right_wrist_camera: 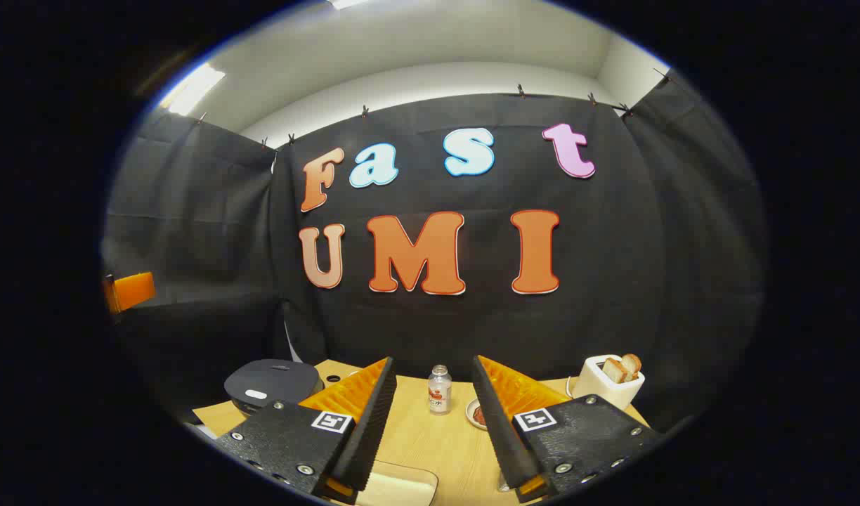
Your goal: Close the left gripper, press the button to open the rice cooker; take a wooden spoon from the chopstick holder with the right hand, scoop a spoonful of rice and pour it into the rice cooker, then put the wooden spoon back into the chopstick holder.
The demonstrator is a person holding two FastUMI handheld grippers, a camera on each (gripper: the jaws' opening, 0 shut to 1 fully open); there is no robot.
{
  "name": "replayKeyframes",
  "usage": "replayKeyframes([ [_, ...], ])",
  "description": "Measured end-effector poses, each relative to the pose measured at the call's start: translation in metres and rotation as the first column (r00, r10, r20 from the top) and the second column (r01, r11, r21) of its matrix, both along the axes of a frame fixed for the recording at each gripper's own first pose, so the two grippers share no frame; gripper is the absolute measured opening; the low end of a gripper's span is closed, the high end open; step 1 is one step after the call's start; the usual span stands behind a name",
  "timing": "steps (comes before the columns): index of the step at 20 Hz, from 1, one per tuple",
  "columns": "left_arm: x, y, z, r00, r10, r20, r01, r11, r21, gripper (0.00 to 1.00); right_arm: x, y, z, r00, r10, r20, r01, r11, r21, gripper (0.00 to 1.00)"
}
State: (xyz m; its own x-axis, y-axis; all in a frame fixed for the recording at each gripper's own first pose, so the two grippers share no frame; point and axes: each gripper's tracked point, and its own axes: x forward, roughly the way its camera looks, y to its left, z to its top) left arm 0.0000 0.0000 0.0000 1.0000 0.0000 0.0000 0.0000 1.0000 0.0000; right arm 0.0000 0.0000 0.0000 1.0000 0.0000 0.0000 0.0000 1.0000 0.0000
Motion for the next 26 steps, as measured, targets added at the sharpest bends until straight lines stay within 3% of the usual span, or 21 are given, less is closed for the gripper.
replayKeyframes([
  [4,0.002,0.007,-0.007,1.000,-0.018,-0.020,0.018,1.000,-0.003,0.95,0.000,-0.002,0.002,1.000,-0.030,0.005,0.030,0.998,-0.050,0.59],
  [11,0.022,0.027,-0.017,0.996,-0.076,-0.039,0.076,0.997,-0.002,0.97,-0.005,0.008,-0.006,0.996,-0.087,-0.018,0.084,0.988,-0.131,0.58],
  [19,0.059,0.016,-0.026,0.971,-0.231,-0.069,0.230,0.973,-0.017,0.95,-0.007,-0.004,0.013,0.977,-0.213,0.006,0.210,0.957,-0.198,0.55],
  [25,0.064,0.016,-0.014,0.978,-0.204,-0.052,0.203,0.979,-0.029,0.94,-0.010,-0.012,0.027,0.982,-0.189,-0.012,0.184,0.965,-0.185,0.59],
  [26,0.065,0.015,-0.012,0.981,-0.188,-0.051,0.187,0.982,-0.023,0.94,-0.011,-0.013,0.031,0.984,-0.176,-0.012,0.171,0.968,-0.184,0.65],
])
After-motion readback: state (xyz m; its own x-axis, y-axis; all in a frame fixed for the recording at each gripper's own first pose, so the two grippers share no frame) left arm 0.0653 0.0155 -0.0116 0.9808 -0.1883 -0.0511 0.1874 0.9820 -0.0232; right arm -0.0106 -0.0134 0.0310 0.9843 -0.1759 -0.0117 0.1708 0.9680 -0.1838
